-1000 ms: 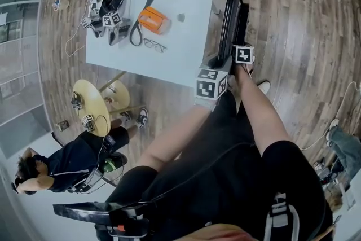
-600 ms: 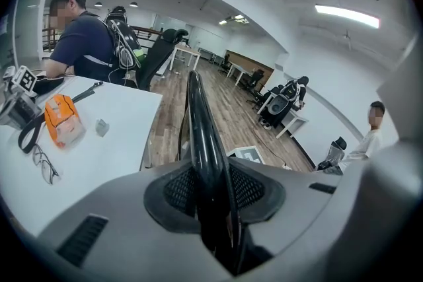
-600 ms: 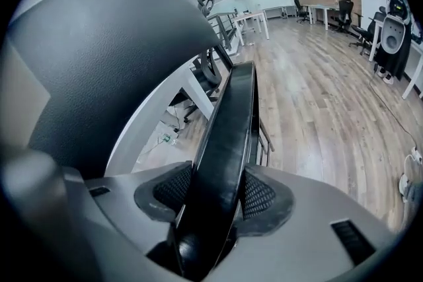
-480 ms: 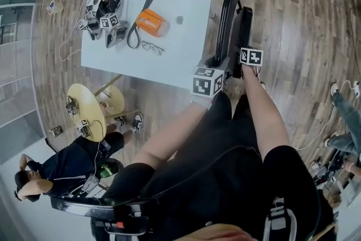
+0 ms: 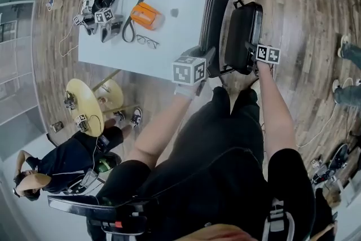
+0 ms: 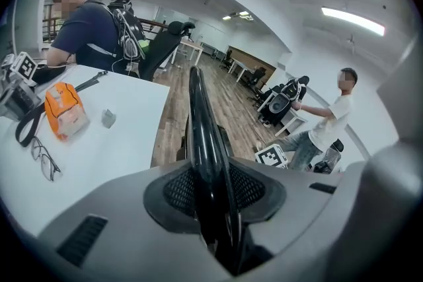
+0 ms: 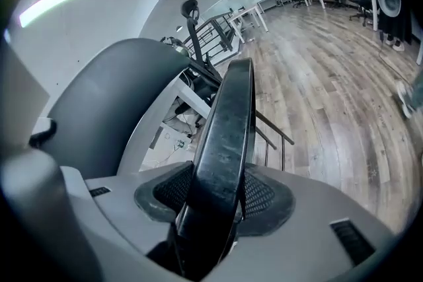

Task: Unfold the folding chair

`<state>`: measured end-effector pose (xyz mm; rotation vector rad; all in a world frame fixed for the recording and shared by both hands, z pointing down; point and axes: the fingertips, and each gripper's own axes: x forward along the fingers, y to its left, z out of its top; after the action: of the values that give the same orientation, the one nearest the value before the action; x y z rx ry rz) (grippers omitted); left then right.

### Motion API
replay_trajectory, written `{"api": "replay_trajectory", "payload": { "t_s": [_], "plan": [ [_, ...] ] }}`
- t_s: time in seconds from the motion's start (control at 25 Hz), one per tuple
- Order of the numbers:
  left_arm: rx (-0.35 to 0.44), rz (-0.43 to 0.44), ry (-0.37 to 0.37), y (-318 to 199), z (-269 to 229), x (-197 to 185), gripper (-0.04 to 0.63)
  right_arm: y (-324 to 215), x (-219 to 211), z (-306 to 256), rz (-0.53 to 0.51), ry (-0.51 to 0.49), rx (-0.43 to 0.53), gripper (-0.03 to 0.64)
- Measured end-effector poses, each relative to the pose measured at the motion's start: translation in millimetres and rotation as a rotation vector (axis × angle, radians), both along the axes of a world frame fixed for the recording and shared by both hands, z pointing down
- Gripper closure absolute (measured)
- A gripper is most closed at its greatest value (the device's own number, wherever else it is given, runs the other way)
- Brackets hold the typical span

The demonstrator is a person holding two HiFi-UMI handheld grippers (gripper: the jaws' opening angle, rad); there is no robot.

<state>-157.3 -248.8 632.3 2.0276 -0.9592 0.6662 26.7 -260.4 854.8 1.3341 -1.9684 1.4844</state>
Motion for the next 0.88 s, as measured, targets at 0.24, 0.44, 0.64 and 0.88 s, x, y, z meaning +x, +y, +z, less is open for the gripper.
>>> {"api": "replay_trajectory", "payload": {
  "t_s": [0.24, 0.44, 0.64, 0.88],
  "plan": [
    [-0.044, -0.004, -0.006, -0.8, 11.8, -10.8, 0.492, 13.0, 36.9, 12.4, -0.003, -0.128, 0.045, 0.407],
    [-0.053, 0.002, -0.012, 1.1, 17.8, -1.7, 0.491, 25.1, 74.4, 27.1, -0.002, -0.231, 0.077, 0.405],
    [-0.059, 0.011, 0.017, 9.3, 31.1, 14.3, 0.489, 42.1, 120.9, 51.4, -0.015, -0.317, 0.086, 0.407],
    [-0.064, 0.017, 0.057, 15.3, 47.4, 24.9, 0.489, 59.8, 170.6, 84.4, -0.033, -0.452, 0.096, 0.407]
  ]
}}
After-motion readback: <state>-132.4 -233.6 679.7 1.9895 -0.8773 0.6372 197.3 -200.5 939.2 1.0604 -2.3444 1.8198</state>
